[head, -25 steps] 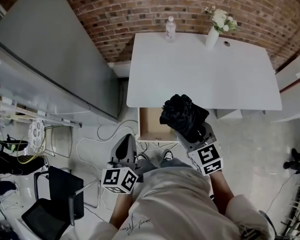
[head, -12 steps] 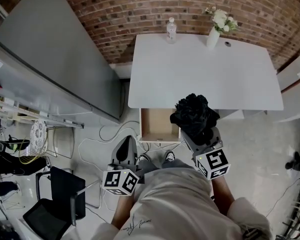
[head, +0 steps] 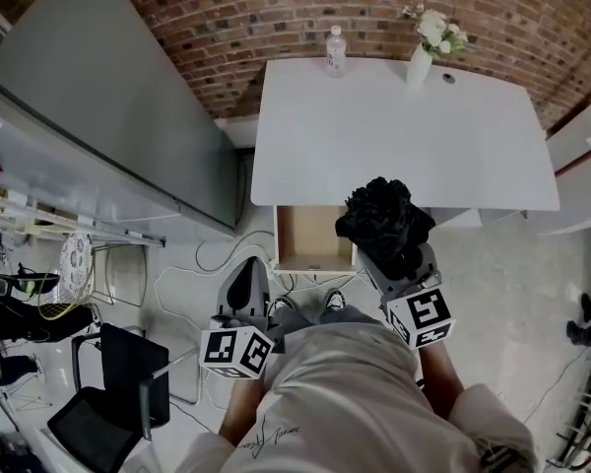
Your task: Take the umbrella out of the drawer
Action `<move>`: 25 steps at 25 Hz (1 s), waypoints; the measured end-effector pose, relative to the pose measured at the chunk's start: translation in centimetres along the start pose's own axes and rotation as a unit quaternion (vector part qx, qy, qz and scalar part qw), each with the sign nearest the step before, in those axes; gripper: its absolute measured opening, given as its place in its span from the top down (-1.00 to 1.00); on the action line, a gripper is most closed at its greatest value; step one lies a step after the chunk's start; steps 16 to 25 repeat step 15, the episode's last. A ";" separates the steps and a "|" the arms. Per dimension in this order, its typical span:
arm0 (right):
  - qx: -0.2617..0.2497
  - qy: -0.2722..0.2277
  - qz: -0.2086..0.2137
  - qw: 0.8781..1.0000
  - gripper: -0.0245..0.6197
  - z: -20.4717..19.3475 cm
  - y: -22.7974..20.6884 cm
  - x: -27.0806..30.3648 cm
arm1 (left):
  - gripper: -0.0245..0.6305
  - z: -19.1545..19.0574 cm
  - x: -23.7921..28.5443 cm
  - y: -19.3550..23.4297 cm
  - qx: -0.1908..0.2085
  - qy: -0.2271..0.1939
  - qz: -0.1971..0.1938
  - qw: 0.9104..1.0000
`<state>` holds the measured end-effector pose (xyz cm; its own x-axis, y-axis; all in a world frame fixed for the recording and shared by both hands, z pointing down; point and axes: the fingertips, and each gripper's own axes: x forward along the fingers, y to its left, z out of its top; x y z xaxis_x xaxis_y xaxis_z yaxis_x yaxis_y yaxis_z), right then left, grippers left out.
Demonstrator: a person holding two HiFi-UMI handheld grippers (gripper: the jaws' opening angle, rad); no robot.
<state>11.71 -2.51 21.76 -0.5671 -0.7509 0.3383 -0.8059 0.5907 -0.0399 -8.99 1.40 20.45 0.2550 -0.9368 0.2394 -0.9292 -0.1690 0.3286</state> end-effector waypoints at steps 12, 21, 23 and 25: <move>0.006 0.000 0.004 1.000 0.09 -0.1 0.2 0.1 | 0.87 -0.2 0.1 0.3 -0.003 0.005 0.000 1.000; 0.003 0.000 0.005 1.000 0.09 0.0 0.1 0.2 | 0.87 -0.1 0.2 0.3 -0.003 0.003 0.001 1.000; 0.003 0.000 0.005 1.000 0.09 0.0 0.1 0.2 | 0.87 -0.1 0.2 0.3 -0.003 0.003 0.001 1.000; 0.003 0.000 0.005 1.000 0.09 0.0 0.1 0.2 | 0.87 -0.1 0.2 0.3 -0.003 0.003 0.001 1.000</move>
